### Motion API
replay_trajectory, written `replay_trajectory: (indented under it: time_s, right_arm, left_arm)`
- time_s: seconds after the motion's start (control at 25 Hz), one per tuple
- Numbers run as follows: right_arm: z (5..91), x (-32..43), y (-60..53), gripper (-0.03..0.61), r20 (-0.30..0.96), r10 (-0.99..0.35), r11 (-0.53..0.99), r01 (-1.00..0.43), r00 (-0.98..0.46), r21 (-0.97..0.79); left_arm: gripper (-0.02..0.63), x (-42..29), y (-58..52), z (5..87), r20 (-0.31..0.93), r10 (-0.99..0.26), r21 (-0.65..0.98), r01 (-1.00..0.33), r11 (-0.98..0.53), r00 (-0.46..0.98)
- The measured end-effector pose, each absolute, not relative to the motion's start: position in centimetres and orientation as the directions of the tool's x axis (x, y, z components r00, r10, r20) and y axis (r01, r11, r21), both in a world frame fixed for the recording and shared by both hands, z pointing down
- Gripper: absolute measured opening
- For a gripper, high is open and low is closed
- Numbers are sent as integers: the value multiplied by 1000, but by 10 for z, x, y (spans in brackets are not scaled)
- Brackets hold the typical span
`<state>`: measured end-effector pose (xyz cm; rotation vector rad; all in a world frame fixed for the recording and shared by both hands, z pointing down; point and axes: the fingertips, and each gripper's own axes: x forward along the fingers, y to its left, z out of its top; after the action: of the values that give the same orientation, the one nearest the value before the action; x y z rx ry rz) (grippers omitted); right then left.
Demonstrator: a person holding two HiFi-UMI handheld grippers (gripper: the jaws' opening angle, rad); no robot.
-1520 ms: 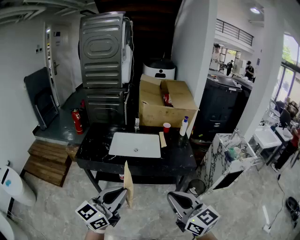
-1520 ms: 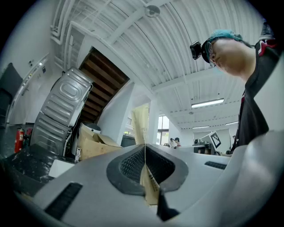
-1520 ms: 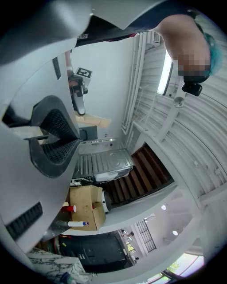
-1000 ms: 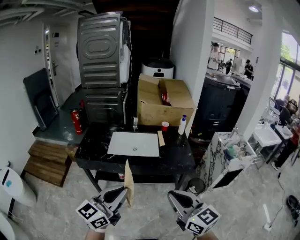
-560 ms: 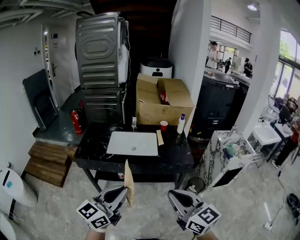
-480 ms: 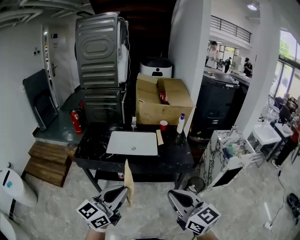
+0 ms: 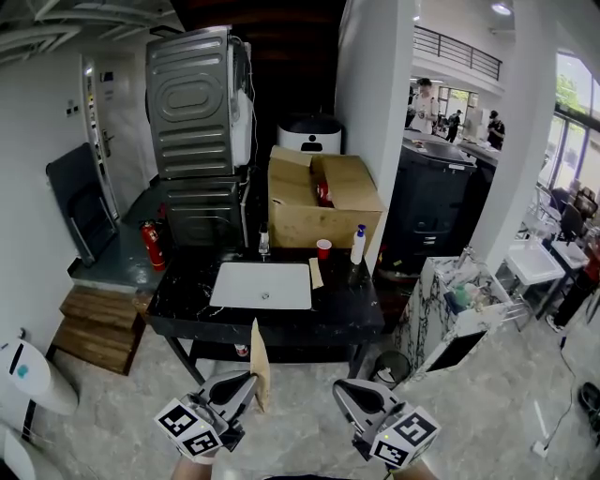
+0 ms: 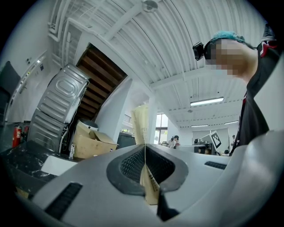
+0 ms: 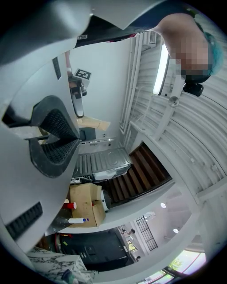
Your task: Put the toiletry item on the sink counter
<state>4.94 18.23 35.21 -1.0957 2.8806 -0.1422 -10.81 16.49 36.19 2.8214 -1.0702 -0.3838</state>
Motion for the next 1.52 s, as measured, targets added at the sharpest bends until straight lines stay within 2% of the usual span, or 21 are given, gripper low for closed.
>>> replay_trajectory:
  time_s: [0.52, 0.84, 1.2, 1.52]
  right_arm:
    - [364, 108, 188, 37, -37, -661, 746, -650, -750, -145]
    - [381, 122, 168, 37, -28, -664, 737, -648, -747, -192]
    - [388, 115, 80, 37, 17, -697, 704, -689, -717, -173]
    - [364, 71, -48, 37, 0, -702, 706, -696, -712, -131]
  left_arm:
    - [17, -50, 174, 371, -176, -670, 166, -649, -742, 721]
    - [17, -39, 152, 382, -147, -674, 191, -648, -737, 724]
    - [17, -43, 52, 395, -170, -644, 230, -605, -762, 746]
    - [17, -88, -70, 384, -203, -636, 218, -598, -771, 745]
